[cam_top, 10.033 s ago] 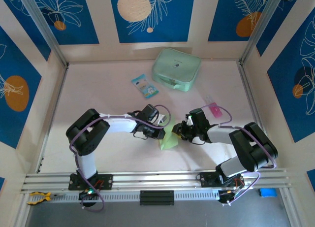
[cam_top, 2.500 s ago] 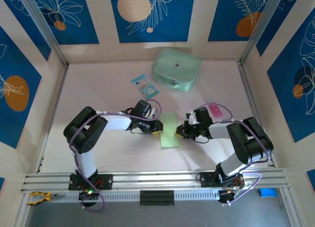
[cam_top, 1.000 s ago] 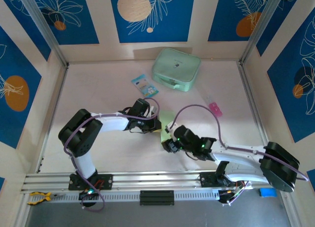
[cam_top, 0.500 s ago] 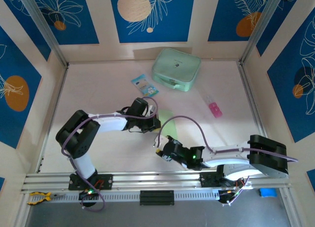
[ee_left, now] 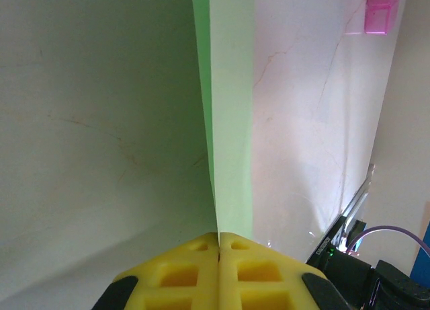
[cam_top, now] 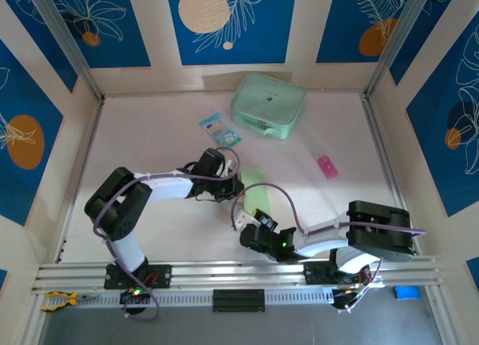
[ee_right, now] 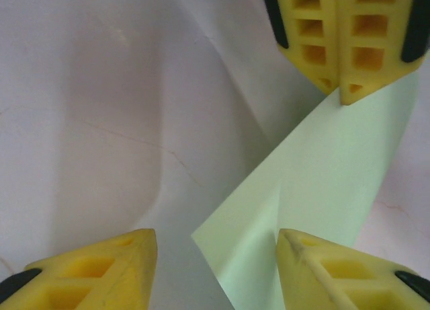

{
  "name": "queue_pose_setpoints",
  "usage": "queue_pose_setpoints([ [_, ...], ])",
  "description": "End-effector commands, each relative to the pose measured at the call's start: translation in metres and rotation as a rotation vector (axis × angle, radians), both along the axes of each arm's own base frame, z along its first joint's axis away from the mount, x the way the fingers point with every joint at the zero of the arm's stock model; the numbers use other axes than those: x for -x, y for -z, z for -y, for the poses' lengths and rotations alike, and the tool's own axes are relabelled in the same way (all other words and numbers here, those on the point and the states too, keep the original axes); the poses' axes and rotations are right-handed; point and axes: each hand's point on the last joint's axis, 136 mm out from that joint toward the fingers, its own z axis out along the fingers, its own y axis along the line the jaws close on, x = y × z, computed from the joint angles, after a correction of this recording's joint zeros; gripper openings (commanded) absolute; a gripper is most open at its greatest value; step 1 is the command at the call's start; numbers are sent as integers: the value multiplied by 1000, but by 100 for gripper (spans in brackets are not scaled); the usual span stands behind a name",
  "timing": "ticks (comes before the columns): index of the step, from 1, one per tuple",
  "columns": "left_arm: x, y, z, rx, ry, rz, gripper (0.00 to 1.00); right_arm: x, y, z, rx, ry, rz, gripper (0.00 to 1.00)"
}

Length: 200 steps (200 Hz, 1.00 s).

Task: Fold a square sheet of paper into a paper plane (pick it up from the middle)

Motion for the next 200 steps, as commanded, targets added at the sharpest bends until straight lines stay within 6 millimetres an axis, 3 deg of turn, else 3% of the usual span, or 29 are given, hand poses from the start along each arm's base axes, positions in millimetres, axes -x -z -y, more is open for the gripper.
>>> queue_pose_setpoints([
  [1, 0, -7, -1, 28, 2, 1, 0, -7, -17, -7, -71, 43, 51, 47],
  [76, -1, -4, 1, 29, 2, -6, 0, -6, -21, -9, -124, 32, 24, 31],
  [200, -1, -1, -1, 24, -2, -9, 0, -8, -18, -1, -122, 66, 11, 15],
])
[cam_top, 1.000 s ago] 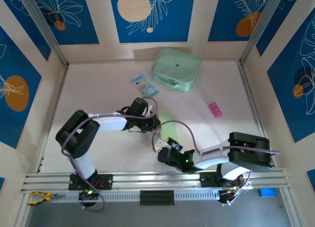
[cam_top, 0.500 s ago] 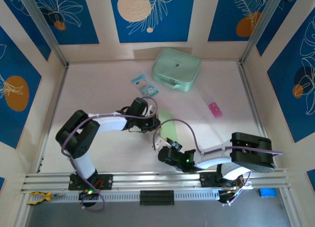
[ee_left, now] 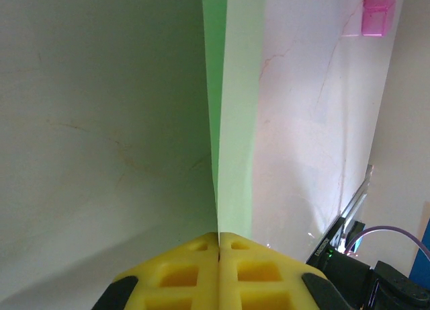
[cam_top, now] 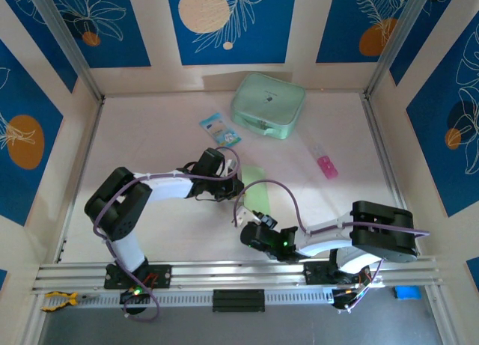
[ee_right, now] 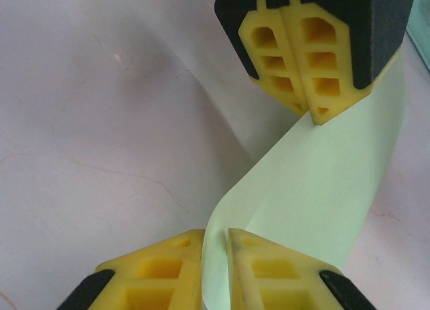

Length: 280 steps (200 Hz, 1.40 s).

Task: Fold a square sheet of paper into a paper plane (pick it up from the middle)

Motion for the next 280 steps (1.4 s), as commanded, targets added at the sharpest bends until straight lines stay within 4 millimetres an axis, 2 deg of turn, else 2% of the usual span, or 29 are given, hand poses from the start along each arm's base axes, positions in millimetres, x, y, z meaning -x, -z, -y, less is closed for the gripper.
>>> queue_pose_setpoints([
  [1, 0, -1, -1, 21, 0, -14, 0, -3, -6, 4, -39, 32, 3, 15],
  [91, -1, -2, -5, 5, -5, -1, 0, -4, -9, 6, -82, 47, -27, 2],
  [111, -3, -4, -14, -43, -14, 28, 13, -1, -7, 5, -114, 54, -100, 2],
  [137, -7, -7, -30, -111, -35, 62, 26, 3, -3, -2, -180, 28, -215, 2],
  [176, -14, -17, -52, -202, -72, 132, 32, 9, -3, -15, -307, 11, -436, 2],
  [214, -18, -29, -63, -234, -80, 190, 33, 9, -11, -21, -427, 17, -607, 2],
  [248, -17, -38, -49, -162, -28, 211, 22, 11, -18, -21, -505, 20, -761, 2],
  [280, -17, -44, -37, -99, 9, 209, 19, 8, -28, -24, -601, 18, -829, 2],
])
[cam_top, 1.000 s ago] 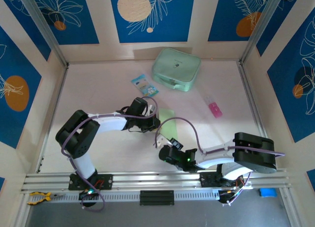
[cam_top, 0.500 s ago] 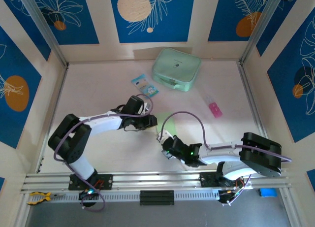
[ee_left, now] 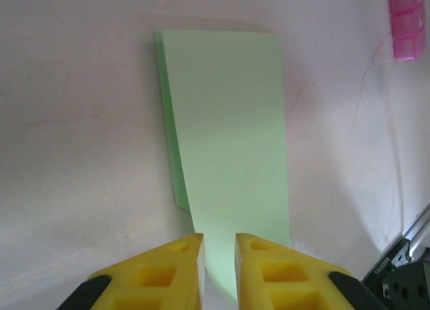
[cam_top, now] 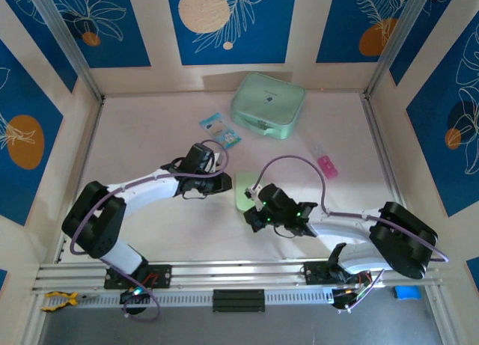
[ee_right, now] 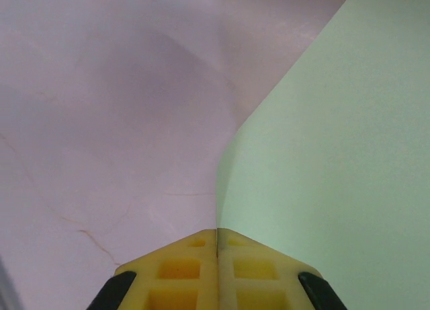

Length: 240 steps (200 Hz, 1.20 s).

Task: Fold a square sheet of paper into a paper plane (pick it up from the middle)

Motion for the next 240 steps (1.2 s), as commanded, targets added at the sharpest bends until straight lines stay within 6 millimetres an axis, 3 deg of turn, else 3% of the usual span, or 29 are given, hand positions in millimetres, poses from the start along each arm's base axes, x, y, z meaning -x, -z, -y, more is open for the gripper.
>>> queue_pose_setpoints([
  [1, -7, -18, 14, 72, 52, 30, 19, 11, -18, -13, -127, -35, -110, 2],
  [75, -9, -20, 37, 128, 127, -7, 19, 5, -23, -11, -251, -2, -225, 2],
  [147, -15, -13, 56, 137, 188, -38, 19, 9, -9, -6, -240, -6, -277, 1],
  [240, -12, 36, 71, 54, 261, -129, 19, 13, 0, 3, -247, -1, -310, 1],
])
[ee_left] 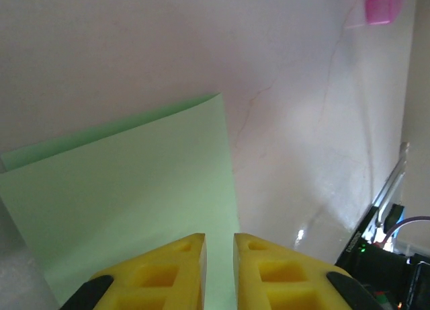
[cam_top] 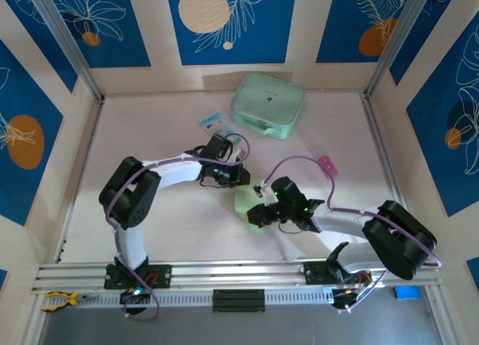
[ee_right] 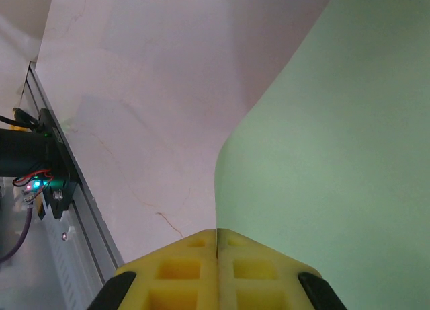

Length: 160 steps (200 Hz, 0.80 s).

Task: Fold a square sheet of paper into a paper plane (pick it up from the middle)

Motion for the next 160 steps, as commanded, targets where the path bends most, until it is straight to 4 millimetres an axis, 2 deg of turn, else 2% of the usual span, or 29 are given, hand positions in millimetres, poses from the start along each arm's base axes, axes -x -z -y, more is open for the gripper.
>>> queue_pose_setpoints([
  [1, 7, 11, 5, -24, 55, -20, 19, 6, 3, 0, -17, -19, -25, 1],
  [40, 15, 45, -4, -111, 61, -64, 17, 6, 6, 1, -19, -18, -37, 1],
  [72, 25, 64, -15, -165, 65, -84, 15, 3, 8, 2, -15, -2, -51, 0],
  [111, 30, 72, -22, -194, 62, -92, 14, -6, 10, 2, -6, 15, -68, 0],
  [160, 28, 69, -22, -198, 59, -85, 13, -17, 10, 6, 12, 43, -60, 1],
])
